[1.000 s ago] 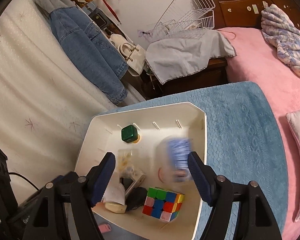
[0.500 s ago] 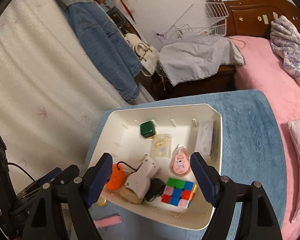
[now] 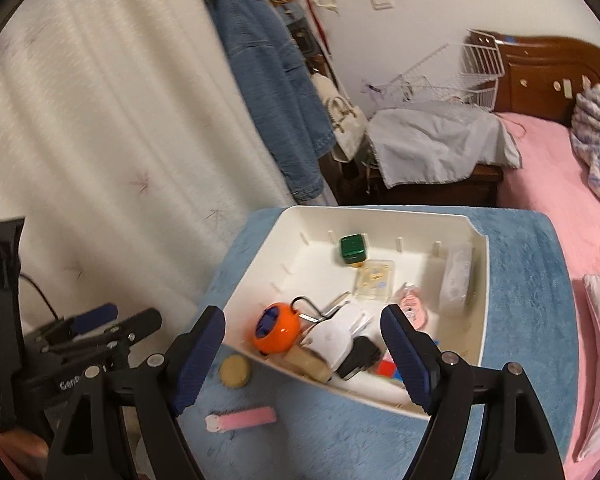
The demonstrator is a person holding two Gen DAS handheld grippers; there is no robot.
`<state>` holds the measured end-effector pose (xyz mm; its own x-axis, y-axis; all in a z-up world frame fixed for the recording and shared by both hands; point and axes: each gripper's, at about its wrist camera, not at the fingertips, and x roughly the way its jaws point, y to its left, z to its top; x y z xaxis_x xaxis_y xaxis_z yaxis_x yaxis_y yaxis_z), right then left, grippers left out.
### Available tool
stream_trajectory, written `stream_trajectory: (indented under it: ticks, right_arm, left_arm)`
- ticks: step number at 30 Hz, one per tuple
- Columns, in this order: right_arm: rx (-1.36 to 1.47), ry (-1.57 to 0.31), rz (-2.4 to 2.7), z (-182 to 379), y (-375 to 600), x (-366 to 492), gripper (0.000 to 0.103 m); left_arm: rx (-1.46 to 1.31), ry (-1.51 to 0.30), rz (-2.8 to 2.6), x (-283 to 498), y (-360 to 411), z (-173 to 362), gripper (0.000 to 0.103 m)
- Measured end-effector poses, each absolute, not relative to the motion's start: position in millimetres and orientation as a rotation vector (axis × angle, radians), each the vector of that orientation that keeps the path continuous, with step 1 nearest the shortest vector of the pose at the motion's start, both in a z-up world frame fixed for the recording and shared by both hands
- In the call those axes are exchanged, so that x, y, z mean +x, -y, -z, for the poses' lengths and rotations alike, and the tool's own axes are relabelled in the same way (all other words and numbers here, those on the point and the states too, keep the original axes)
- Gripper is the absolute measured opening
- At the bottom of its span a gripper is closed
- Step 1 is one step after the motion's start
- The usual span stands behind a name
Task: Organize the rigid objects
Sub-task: 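Open both tools to drop the white piece and floss box into the tray, then move the left tool toward the gold compact while the right tool approaches the pink hair roller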
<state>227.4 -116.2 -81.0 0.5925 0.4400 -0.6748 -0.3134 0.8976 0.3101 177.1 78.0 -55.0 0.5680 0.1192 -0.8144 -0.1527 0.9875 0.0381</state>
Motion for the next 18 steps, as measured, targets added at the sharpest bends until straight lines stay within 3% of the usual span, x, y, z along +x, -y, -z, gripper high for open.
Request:
stream_trajectory:
  ticks: [11, 18]
  right_arm:
    - [0.07, -0.752, -0.417, 83.7, 57.3, 171.0, 0.081]
    - [0.058, -0.838, -0.359, 103.6, 8.4, 142.2, 0.081]
  left_arm:
    - [0.107, -0.979, -0.022, 162.7, -112.4, 63.6, 0.082]
    - [0.186, -1.021, 0.142, 158.9, -138.1, 72.3, 0.082]
